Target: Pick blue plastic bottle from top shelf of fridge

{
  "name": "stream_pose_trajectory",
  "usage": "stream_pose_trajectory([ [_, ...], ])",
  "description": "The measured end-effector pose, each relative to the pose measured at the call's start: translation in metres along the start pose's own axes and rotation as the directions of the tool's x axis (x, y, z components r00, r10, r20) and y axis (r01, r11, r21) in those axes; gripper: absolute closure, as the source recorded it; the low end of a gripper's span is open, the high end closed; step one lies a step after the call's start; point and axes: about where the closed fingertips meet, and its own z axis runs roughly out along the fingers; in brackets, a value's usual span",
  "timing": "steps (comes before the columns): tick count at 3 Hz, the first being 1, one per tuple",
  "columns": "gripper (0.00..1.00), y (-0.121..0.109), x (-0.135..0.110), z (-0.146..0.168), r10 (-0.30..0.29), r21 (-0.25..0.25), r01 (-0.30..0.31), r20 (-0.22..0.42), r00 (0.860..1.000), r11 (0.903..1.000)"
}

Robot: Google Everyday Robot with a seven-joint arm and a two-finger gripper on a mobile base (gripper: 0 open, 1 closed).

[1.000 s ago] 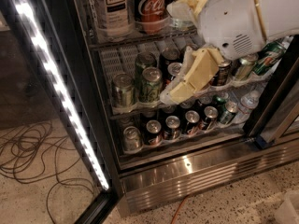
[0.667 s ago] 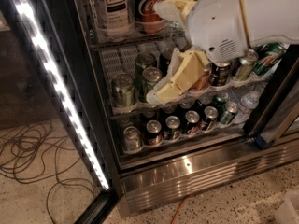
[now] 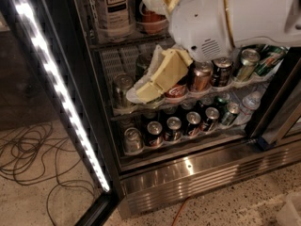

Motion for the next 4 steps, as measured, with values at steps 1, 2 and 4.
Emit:
stream_pose_trajectory([
  [1, 0.16, 0.0, -0.009, 0.005, 0.019, 0.041, -0.018, -0.02, 1.0, 0.999],
  [2, 0.24, -0.001, -0.017, 0.009, 0.043, 0.079, -0.042, -0.009, 0.999, 0.996],
  [4, 0.15, -0.014, -0.015, 0.007, 0.108, 0.199, -0.11, 0.02, 0.994, 0.9738],
])
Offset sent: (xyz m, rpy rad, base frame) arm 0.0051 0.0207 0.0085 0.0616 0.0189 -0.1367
